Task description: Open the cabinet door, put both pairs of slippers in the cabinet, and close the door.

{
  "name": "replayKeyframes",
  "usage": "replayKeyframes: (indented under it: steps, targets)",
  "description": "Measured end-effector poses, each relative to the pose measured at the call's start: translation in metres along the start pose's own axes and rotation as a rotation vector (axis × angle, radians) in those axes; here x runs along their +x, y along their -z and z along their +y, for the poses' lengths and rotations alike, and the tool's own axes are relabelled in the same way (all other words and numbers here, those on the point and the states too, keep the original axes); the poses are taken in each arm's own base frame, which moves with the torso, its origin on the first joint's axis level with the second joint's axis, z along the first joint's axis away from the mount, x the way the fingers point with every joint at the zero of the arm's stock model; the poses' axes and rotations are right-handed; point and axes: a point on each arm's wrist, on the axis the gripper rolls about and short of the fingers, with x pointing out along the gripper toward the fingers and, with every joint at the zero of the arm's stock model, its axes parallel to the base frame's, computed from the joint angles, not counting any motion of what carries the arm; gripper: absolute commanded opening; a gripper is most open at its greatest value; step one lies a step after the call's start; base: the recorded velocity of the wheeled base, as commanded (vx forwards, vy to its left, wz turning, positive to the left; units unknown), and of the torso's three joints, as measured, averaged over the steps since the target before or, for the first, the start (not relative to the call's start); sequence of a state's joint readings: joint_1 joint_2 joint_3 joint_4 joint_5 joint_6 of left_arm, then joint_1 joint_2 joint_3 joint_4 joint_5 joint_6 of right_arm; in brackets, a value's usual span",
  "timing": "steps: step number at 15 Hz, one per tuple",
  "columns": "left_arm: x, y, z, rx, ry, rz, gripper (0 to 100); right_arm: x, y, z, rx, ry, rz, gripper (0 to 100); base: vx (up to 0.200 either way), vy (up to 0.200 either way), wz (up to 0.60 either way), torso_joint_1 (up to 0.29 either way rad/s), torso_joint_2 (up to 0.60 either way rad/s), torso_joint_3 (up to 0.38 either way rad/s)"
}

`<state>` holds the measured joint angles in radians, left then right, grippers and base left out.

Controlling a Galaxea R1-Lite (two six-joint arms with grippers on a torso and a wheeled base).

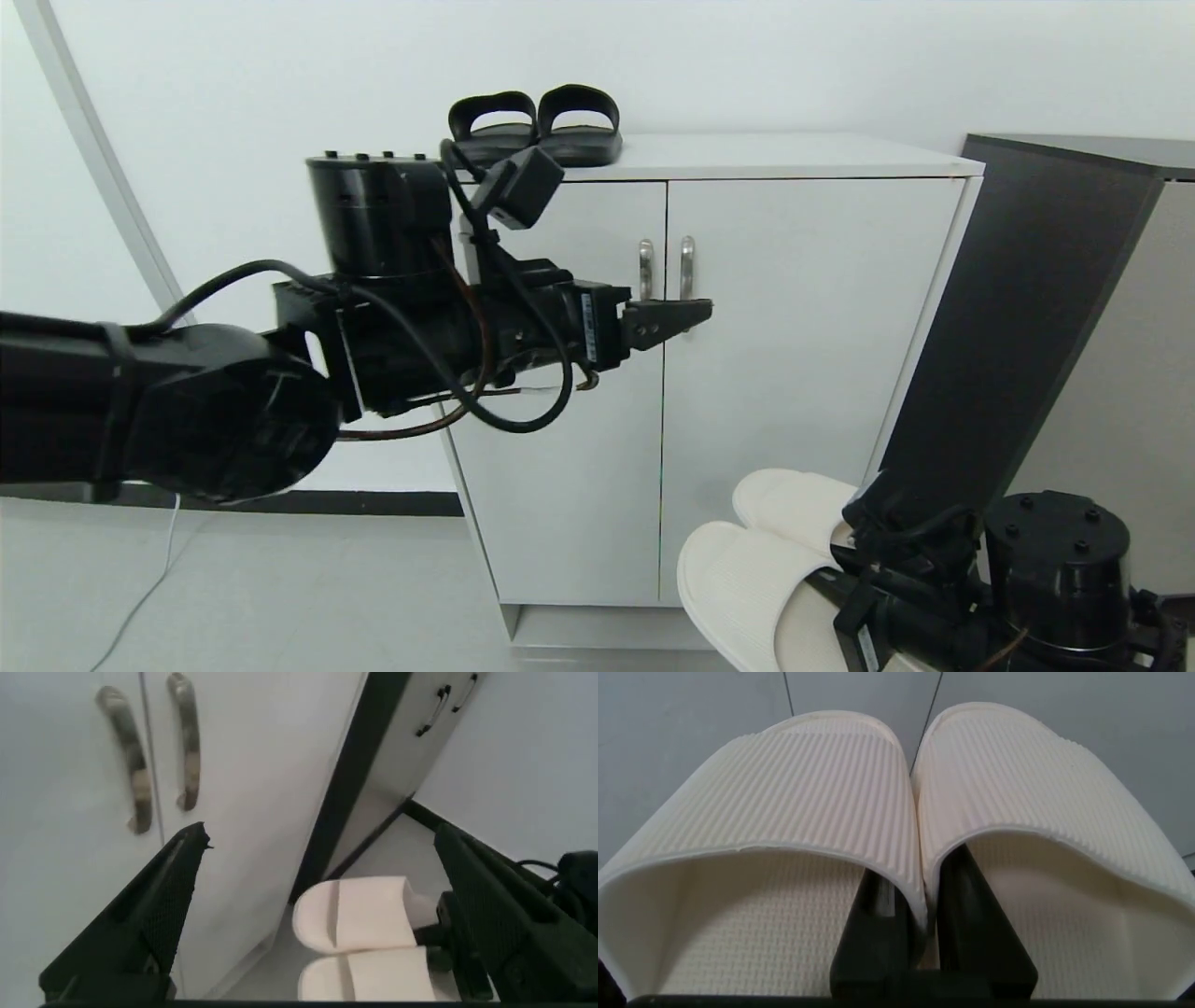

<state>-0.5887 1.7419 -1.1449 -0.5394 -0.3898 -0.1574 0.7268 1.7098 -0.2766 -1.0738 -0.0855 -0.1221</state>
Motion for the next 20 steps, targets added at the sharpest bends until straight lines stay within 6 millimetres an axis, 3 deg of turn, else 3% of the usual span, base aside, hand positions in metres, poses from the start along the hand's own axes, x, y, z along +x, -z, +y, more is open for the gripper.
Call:
replayKeyframes:
  steps: [5, 9, 12, 20]
  targets:
    - [0.037, -0.016, 0.013, -0.214, 0.220, 0.018, 100, 0.004, 0.001, 0.000, 0.000, 0.002, -0.004, 0, 0.000, 0.000, 0.00, 0.000, 0.00, 0.000]
    - [0.056, -0.009, 0.028, -0.220, 0.151, 0.002, 100, 0.005, 0.002, 0.000, 0.001, 0.004, -0.006, 0, 0.000, 0.000, 0.00, 0.000, 0.00, 0.000]
    - [0.059, -0.005, 0.043, -0.193, 0.065, -0.012, 100, 0.005, 0.002, 0.000, 0.001, 0.004, -0.007, 0, 0.000, 0.000, 0.00, 0.000, 0.00, 0.000]
    - [0.081, -0.003, 0.058, -0.177, 0.003, -0.051, 100, 0.005, 0.000, 0.000, 0.002, 0.008, -0.023, 0, 0.000, 0.000, 0.00, 0.000, 0.00, 0.000]
